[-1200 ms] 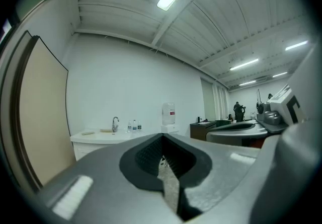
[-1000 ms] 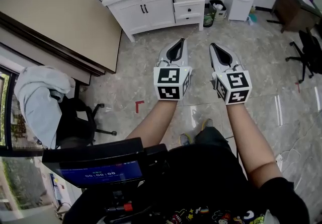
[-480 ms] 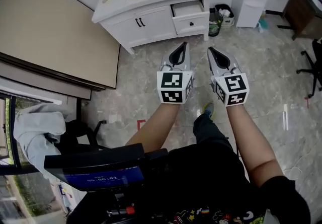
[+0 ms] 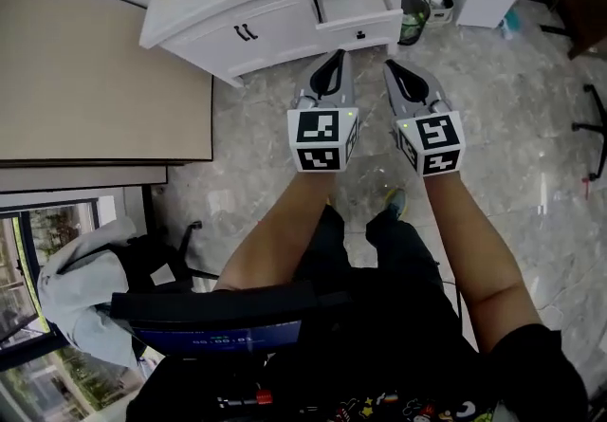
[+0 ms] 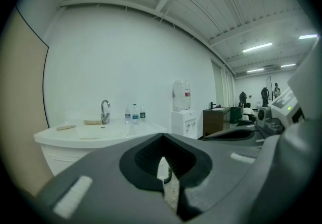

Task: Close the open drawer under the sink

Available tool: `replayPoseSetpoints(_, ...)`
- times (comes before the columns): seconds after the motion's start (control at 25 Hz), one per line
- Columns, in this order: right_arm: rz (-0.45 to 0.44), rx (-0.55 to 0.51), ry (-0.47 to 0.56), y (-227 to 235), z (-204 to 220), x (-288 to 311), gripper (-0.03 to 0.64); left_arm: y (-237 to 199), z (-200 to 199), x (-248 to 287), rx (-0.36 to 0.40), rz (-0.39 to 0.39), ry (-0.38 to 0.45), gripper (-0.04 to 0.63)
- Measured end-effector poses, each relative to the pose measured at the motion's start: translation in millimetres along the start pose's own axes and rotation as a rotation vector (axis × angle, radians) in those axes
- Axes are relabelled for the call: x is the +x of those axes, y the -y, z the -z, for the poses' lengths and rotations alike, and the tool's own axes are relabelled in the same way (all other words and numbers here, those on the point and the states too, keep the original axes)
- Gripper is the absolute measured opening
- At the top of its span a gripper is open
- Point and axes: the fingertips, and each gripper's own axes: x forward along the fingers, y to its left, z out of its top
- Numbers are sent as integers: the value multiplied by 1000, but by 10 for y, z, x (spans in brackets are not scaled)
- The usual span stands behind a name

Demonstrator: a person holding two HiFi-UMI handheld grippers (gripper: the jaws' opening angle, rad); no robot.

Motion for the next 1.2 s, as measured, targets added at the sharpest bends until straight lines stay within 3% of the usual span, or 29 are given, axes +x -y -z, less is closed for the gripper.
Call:
replayPoseSetpoints(0.28,87,10,-19,341,723,1093,23,-593,703,964,-6,45,-9,1)
replayPoseSetpoints(0.52,122,14,-79,555,1791,2106,23,-1102,1496,1601,-26,48,5,1)
replayPoseSetpoints(0.68,156,27,-135,773,2593,2672,101,-1288,1951,1871,-58,54,17,1)
replayPoseSetpoints(0.8,202,29,-143,943,3072,2950,135,-1344,2282,2018,-37,56,26,1)
replayPoseSetpoints(1.08,232,20,-102,1096,3575,3272,146,-1464,3153,2475,-55,34,13,13)
replayPoseSetpoints(1.2,258,-1,-44,1160,3609,3291,98,-1455,3356,2566,-81,32,36,13)
